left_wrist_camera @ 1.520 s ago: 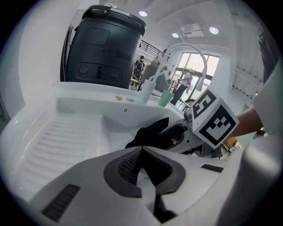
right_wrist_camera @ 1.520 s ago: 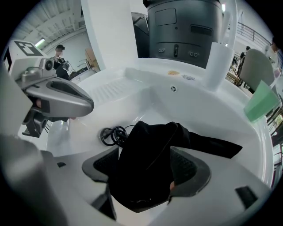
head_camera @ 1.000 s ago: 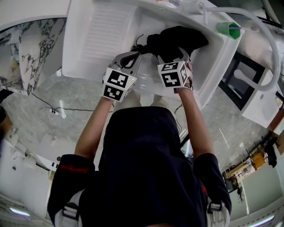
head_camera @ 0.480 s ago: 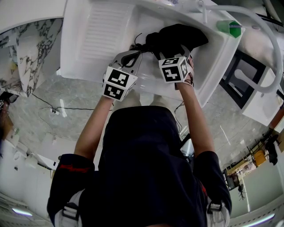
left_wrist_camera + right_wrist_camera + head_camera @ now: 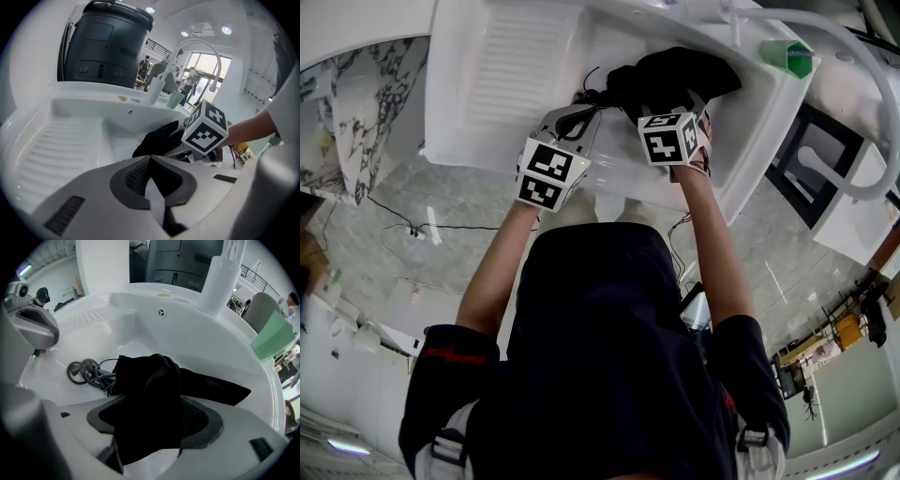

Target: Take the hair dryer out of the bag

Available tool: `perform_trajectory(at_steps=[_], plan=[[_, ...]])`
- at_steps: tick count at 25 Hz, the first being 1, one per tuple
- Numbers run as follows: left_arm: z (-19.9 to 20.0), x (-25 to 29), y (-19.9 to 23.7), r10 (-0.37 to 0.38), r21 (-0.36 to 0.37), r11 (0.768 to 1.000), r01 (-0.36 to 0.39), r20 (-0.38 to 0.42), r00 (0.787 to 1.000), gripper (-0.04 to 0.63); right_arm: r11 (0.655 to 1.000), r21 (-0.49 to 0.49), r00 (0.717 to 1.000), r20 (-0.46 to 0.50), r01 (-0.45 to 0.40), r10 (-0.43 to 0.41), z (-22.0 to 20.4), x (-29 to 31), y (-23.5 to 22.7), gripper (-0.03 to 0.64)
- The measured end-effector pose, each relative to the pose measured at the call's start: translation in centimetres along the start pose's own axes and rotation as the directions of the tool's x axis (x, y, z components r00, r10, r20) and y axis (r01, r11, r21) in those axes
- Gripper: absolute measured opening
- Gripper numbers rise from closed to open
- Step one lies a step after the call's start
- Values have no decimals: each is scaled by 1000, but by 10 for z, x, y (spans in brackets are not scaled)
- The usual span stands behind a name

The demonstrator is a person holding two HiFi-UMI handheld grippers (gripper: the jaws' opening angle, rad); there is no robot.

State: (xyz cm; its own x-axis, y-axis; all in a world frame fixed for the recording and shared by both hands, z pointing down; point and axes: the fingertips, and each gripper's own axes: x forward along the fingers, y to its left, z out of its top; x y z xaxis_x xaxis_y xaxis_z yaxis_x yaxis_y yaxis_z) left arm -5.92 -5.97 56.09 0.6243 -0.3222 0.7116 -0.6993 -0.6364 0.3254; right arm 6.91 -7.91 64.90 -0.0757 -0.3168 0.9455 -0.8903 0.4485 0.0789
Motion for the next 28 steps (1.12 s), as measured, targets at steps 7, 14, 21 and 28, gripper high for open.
perform_trajectory(at_steps=[7,14,21,28], plan=[[0,3,0,-8,-2,1000,8,0,1000,12,999,25,999,-24,-46,46,-2,4,-3,336],[-2,4,-1,6,60,998,-4,-29,1000,12,999,19,999,-35,-29,30,-5,6,-10,334],[-1,7,-1,12,70,997,-9,-36,999,12,999,19,998,-35,-51,52,-5,5,-11,331],[3,9,-1,13,75,997,-10,-37,999,12,996,40,996,-36,-77,79,-4,3,-12,324]])
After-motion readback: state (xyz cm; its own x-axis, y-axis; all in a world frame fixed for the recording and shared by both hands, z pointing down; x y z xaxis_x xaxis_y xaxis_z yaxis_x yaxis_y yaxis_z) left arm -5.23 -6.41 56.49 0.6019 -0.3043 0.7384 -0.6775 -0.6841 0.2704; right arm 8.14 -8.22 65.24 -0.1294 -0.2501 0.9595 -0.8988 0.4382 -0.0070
